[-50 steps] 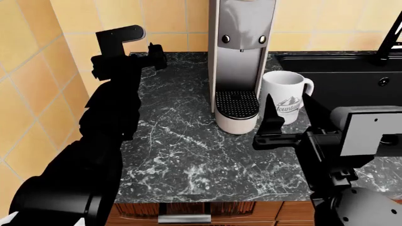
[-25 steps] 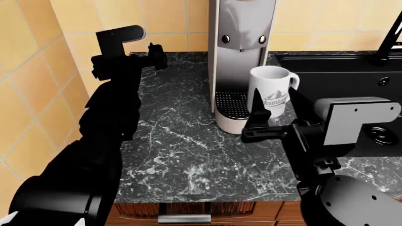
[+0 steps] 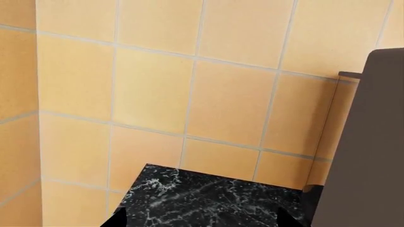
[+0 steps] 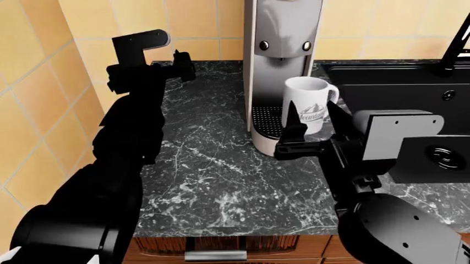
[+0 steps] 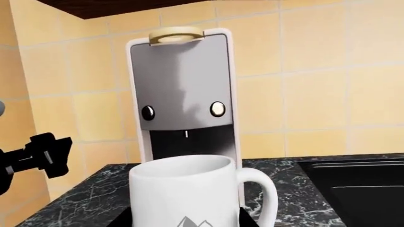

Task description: Pick the mug from the cabinet, place it under the coffee machine dispenser, and press the start button.

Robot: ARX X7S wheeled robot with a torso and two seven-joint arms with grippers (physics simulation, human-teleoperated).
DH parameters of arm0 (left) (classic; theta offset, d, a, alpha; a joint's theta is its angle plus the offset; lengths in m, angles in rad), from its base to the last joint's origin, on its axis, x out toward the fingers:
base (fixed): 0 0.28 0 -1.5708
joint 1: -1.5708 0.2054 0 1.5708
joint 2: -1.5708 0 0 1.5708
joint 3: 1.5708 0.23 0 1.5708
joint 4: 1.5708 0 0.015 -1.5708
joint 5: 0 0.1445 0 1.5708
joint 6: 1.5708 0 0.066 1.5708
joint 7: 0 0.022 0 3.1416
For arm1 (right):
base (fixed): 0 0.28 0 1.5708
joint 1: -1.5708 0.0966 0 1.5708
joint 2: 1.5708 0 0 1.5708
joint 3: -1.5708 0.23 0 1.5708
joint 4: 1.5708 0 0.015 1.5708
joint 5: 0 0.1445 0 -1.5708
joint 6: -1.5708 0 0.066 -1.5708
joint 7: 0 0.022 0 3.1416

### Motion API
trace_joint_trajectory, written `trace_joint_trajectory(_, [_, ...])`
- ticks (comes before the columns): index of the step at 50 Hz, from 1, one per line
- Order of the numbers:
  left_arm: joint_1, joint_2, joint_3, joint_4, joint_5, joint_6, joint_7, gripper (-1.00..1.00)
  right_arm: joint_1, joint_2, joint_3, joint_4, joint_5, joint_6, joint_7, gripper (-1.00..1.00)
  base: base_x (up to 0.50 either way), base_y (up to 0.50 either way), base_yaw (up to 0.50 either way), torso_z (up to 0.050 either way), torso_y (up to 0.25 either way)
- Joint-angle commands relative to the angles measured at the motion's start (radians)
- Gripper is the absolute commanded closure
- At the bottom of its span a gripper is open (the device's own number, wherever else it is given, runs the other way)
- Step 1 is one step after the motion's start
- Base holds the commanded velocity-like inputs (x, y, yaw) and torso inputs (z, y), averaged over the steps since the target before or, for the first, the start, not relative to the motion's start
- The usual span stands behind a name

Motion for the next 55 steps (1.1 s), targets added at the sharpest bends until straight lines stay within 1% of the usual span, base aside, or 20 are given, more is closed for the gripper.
trace_joint_trajectory(1, [0.000, 0.000, 0.003, 0.000, -0.002, 0.001, 0.000, -1.00, 0.013, -0.034, -0.002, 0.046, -0.033, -0.006, -0.033, 1.00, 0.00, 0.00, 0.00, 0.000, 0.000])
trace_joint_trajectory(6, [-0.001, 0.000, 0.003, -0.007, -0.002, 0.007, 0.002, -1.00, 0.026, -0.047, -0.008, 0.058, -0.036, -0.001, -0.041, 1.00, 0.00, 0.00, 0.00, 0.000, 0.000])
trace_joint_trajectory(12, [0.015, -0.005, 0.009, 0.044, -0.007, -0.026, -0.009, -1.00, 0.043, -0.063, -0.015, 0.077, -0.038, 0.006, -0.051, 1.00, 0.00, 0.00, 0.00, 0.000, 0.000])
trace_joint_trajectory(16, [0.005, -0.002, 0.010, 0.014, -0.008, -0.007, -0.003, -1.00, 0.049, -0.073, -0.018, 0.092, -0.039, 0.007, -0.057, 1.00, 0.00, 0.00, 0.00, 0.000, 0.000])
trace_joint_trajectory(22, [0.009, -0.004, 0.014, 0.028, -0.012, -0.017, -0.006, -1.00, 0.052, -0.082, -0.018, 0.116, -0.039, 0.004, -0.066, 1.00, 0.00, 0.00, 0.00, 0.000, 0.000])
trace_joint_trajectory(27, [0.001, -0.001, 0.015, 0.003, -0.014, -0.002, -0.001, -1.00, 0.052, -0.090, -0.020, 0.132, -0.043, -0.001, -0.074, 1.00, 0.00, 0.00, 0.00, 0.000, 0.000])
trace_joint_trajectory(55, [0.002, -0.002, 0.020, 0.005, -0.019, 0.003, 0.003, -1.00, 0.075, -0.148, -0.033, 0.246, -0.062, -0.031, -0.145, 1.00, 0.00, 0.00, 0.00, 0.001, 0.000])
